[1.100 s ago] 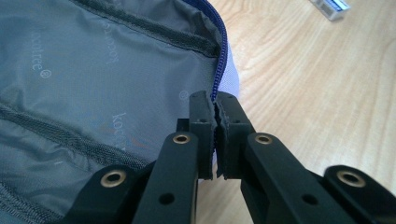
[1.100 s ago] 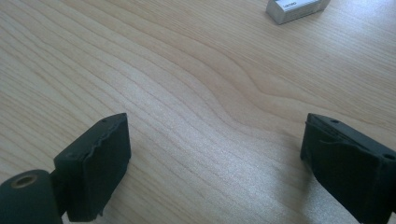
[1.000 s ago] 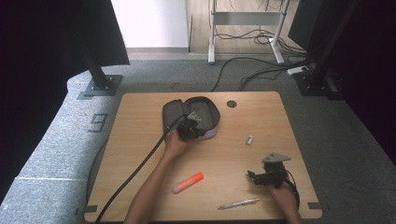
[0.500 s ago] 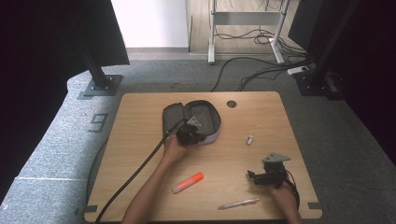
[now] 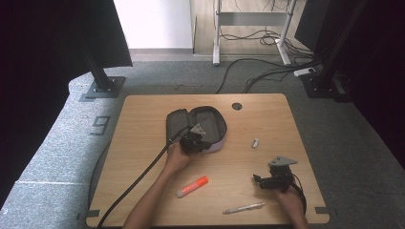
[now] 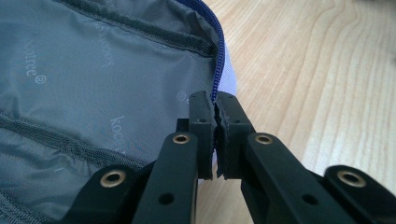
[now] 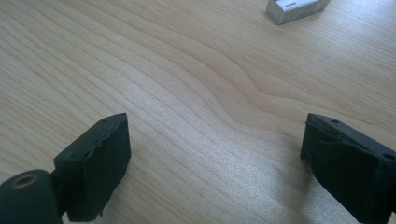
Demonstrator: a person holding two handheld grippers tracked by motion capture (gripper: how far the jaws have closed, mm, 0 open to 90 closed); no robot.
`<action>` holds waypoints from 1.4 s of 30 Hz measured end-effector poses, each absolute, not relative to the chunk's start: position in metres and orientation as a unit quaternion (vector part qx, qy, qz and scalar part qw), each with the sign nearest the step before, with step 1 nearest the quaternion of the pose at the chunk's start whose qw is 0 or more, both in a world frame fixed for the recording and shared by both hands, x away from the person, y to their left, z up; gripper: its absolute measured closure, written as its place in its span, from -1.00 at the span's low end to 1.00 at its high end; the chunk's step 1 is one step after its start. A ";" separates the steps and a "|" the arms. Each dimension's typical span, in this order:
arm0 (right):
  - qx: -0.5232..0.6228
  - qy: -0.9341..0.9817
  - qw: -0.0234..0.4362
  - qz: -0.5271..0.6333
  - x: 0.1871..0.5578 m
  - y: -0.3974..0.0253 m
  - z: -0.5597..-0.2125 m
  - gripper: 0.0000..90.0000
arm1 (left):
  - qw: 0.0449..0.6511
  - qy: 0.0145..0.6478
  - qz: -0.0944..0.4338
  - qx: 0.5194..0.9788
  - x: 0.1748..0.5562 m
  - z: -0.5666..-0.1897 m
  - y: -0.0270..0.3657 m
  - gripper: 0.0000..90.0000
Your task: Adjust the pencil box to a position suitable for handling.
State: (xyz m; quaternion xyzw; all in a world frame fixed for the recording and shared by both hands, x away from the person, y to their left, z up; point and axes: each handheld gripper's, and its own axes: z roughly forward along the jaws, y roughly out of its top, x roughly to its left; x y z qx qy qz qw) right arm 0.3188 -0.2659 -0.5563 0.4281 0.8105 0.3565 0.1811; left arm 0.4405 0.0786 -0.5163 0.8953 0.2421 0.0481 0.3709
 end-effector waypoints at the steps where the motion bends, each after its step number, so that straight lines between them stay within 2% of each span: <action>1: 0.428 0.810 0.181 0.357 0.319 -0.266 -0.556 -0.82 | 0.371 0.242 0.048 0.895 0.439 -0.516 0.079 0.91; 42: 0.428 0.810 0.181 0.357 0.319 -0.266 -0.556 -0.82 | 0.381 0.207 0.010 0.901 0.375 -0.517 0.080 0.89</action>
